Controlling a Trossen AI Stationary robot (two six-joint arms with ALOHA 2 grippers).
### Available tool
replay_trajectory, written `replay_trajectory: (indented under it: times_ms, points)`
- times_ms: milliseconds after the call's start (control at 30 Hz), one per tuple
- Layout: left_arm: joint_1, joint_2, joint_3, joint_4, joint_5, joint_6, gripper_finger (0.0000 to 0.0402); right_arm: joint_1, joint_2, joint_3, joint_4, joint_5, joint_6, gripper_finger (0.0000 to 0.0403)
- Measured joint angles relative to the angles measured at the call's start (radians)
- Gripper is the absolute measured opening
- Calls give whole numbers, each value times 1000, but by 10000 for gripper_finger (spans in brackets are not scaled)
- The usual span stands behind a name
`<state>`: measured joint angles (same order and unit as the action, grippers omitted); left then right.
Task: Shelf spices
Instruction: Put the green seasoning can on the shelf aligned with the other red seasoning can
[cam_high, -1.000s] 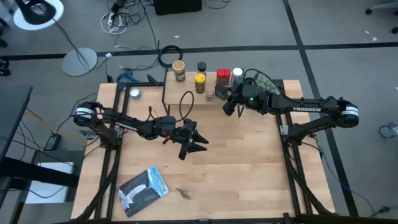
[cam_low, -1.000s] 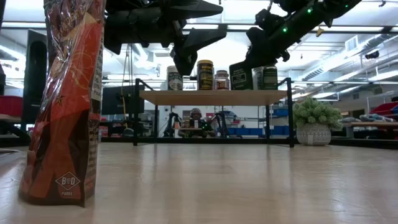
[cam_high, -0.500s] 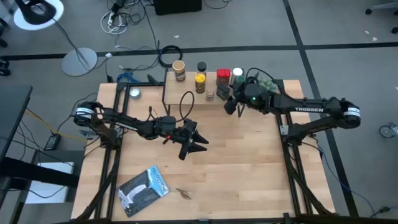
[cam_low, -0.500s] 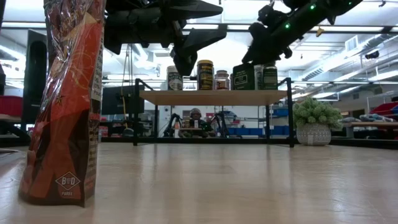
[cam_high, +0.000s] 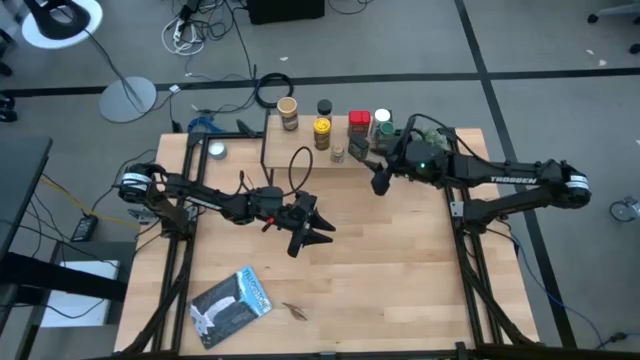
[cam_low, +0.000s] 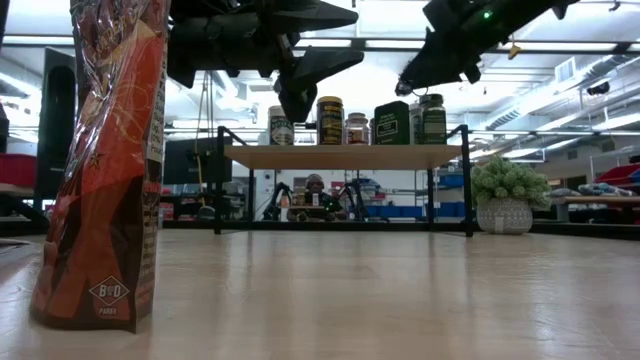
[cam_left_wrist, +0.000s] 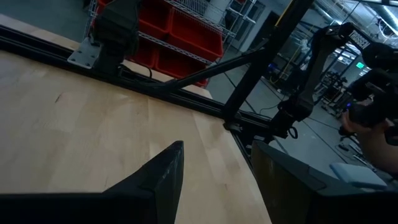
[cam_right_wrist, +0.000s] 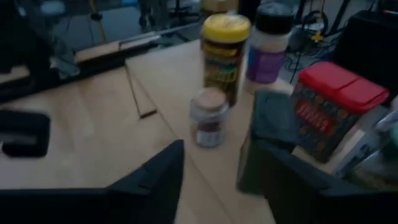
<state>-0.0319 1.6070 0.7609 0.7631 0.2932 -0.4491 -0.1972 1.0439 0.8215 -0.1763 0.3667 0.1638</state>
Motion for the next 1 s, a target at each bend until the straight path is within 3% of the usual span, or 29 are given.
replay_trajectory:
  times_ms: [267,567,1000]
  points:
    - [0,0,0,0,-11,10,193,71,10,-18,14,60,1,14]
    - [0,0,0,0,-45,28,193,22,153,-23,116,60,48,3]
    - [-2,0,0,-35,-45,27,193,-34,163,-23,145,143,26,1]
